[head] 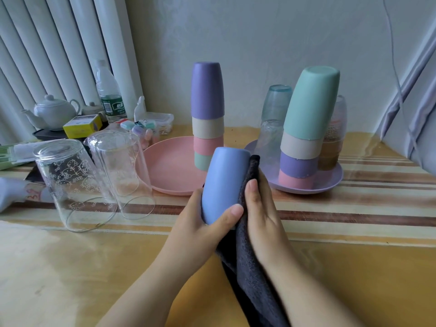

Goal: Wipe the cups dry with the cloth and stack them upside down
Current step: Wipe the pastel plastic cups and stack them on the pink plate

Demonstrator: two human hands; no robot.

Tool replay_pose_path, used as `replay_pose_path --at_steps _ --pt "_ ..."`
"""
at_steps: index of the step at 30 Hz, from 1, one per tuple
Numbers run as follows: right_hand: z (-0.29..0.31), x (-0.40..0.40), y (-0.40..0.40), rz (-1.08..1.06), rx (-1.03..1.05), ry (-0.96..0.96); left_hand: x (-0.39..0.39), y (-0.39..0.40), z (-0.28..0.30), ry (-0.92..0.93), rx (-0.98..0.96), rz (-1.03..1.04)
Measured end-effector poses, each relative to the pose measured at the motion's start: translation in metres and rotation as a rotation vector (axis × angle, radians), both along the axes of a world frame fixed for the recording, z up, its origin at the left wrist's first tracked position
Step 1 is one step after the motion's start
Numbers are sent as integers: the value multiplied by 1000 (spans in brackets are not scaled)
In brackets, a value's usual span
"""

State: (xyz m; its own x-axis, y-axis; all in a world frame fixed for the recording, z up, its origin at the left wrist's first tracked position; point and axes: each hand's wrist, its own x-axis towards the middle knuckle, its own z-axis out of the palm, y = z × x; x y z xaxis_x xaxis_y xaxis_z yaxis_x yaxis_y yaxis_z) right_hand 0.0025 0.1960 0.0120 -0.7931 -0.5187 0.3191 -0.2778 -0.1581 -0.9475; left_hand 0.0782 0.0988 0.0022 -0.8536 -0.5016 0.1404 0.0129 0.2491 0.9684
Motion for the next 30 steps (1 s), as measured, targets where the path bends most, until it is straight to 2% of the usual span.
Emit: replay_pose_path --at_steps 5,8,9,11,14,17,19,22,25,30 --pt "11 -11 11 38 -57 -223 5 -3 6 21 106 -273" --pt "17 -10 15 -32 -21 -249 7 -1 7 80 225 -317" --pt "21 -4 15 -55 0 -241 7 0 7 105 272 -300" --pt "16 -3 12 32 -15 -257 5 2 4 155 310 -209" --pt "8 0 1 100 100 -118 -2 1 0 188 209 -2" --pt "4 -7 1 70 56 -336 -8 -1 -3 132 59 78" --pt "4 -14 2 12 114 -349 -11 -3 -8 82 -8 102" --pt "-4 -19 0 -44 194 -237 -13 -8 -14 58 -64 172" --pt "-10 -17 -3 -79 268 -123 -12 -15 -14 54 -39 266" --pt "-16 -26 -1 -143 252 -77 -9 -14 -10 18 -88 343"
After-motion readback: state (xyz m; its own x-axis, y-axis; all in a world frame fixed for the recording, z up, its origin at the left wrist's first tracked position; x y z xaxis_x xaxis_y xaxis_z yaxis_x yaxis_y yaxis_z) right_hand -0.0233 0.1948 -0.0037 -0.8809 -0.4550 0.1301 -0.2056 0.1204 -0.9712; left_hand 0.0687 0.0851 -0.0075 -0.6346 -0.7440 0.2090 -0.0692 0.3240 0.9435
